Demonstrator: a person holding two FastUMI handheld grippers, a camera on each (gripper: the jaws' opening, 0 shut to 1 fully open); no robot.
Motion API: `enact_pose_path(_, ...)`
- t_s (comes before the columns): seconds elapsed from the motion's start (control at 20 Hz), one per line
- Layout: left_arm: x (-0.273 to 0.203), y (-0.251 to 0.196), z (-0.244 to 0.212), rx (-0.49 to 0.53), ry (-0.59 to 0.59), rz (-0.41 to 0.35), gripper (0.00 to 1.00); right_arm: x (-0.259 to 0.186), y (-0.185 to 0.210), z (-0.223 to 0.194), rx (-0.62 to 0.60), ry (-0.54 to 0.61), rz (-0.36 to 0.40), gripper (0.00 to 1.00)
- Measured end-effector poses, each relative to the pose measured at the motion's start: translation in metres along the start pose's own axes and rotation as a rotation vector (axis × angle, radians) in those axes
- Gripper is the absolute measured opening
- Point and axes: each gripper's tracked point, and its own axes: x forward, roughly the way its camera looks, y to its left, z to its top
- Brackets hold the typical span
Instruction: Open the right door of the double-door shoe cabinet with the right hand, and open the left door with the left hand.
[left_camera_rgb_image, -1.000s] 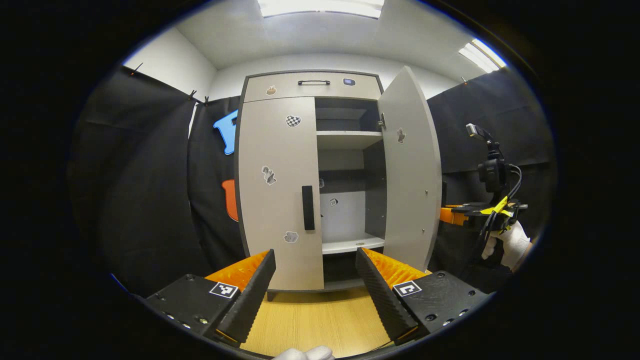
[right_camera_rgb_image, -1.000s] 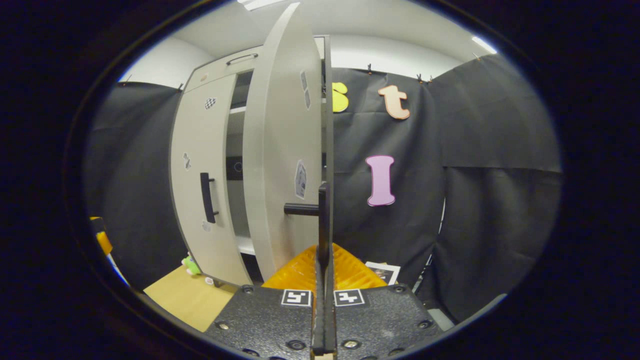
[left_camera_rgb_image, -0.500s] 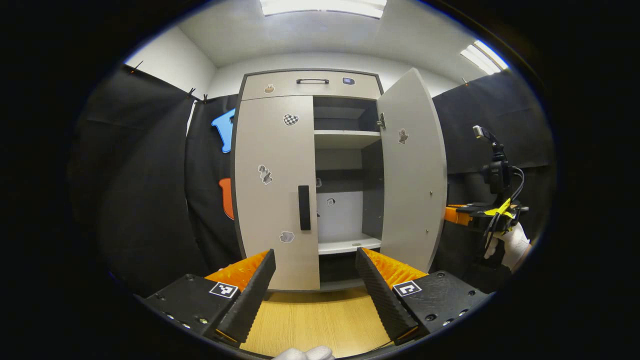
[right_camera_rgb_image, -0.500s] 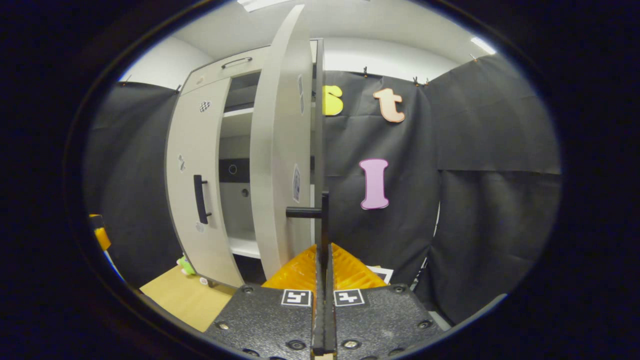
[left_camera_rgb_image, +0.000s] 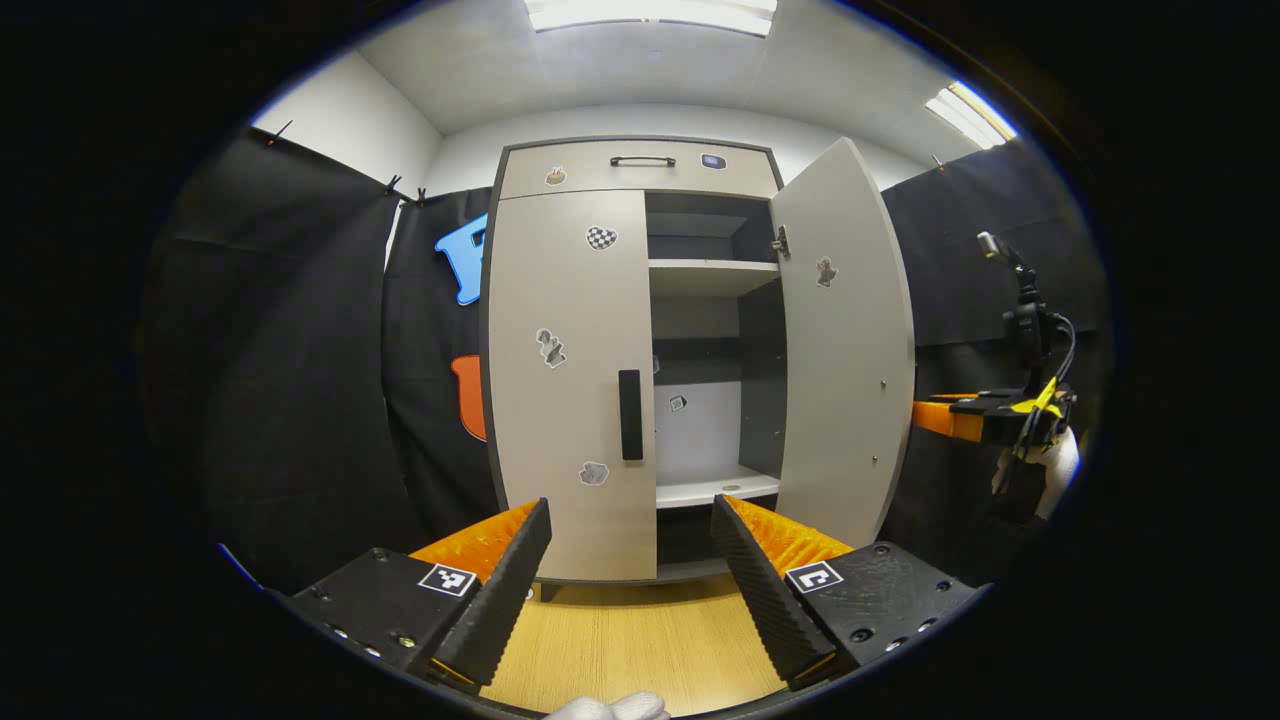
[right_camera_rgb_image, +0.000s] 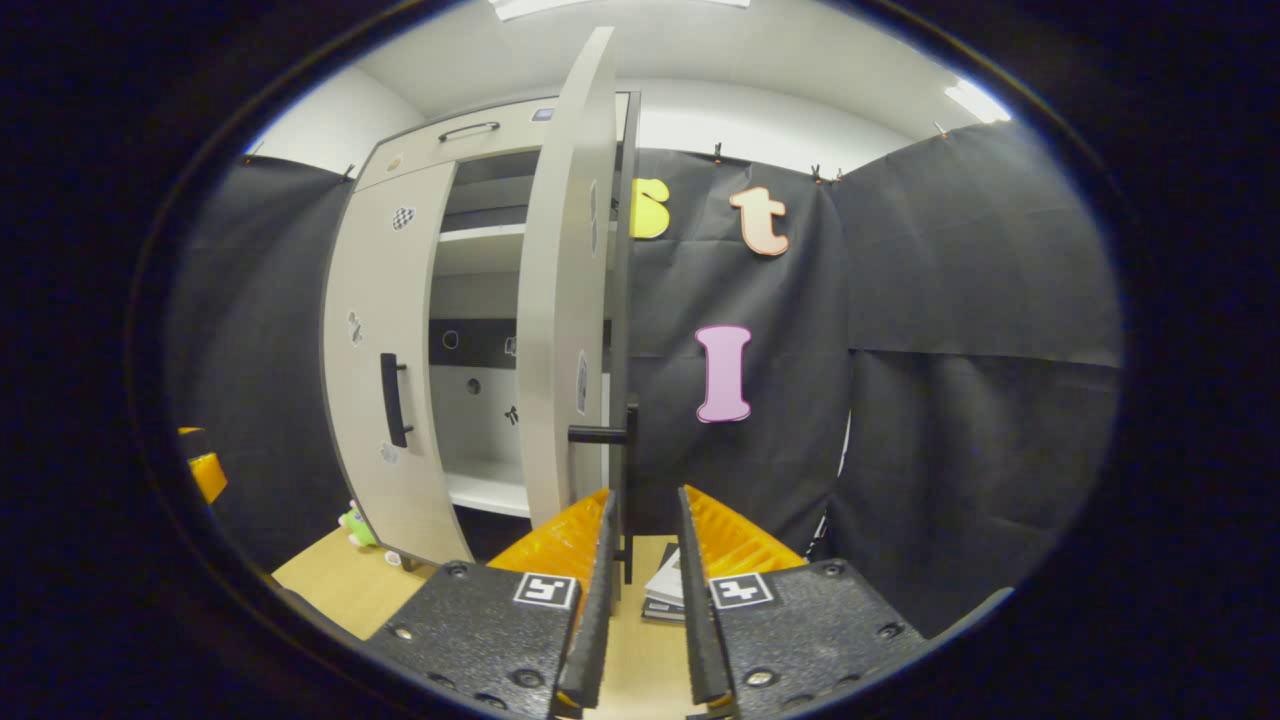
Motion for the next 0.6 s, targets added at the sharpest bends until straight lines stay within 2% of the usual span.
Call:
enact_pose_path(0.05,0.001,0.003,0.0,0.001,0.0,0.003,0.96,-0.006,0.004,-0.002,0.008,0.012,0.001,0.41)
enact_pose_path(0.15,0.004,0.007,-0.001,0.003,-0.004,0.01,0.96,-0.02,0.01,-0.005,0.02,0.028,-0.007,0.65)
enact_pose_path(0.2,0.005,0.01,-0.003,0.005,0.002,0.014,0.96,-0.026,0.016,-0.008,0.022,0.034,-0.006,0.73)
enact_pose_path(0.35,0.011,0.017,-0.006,0.015,0.01,0.023,0.96,-0.046,0.048,-0.018,0.079,0.024,0.021,0.87)
enact_pose_path(0.4,0.014,0.02,-0.007,0.022,0.014,0.029,0.96,-0.051,0.059,-0.022,0.09,0.016,0.03,0.96)
enact_pose_path(0.55,0.02,0.025,-0.011,0.023,0.022,0.035,0.96,-0.065,0.075,-0.041,0.079,0.019,0.025,0.99)
enact_pose_path(0.6,0.023,0.027,-0.013,0.023,0.024,0.038,0.96,-0.068,0.081,-0.047,0.081,0.028,0.027,0.97)
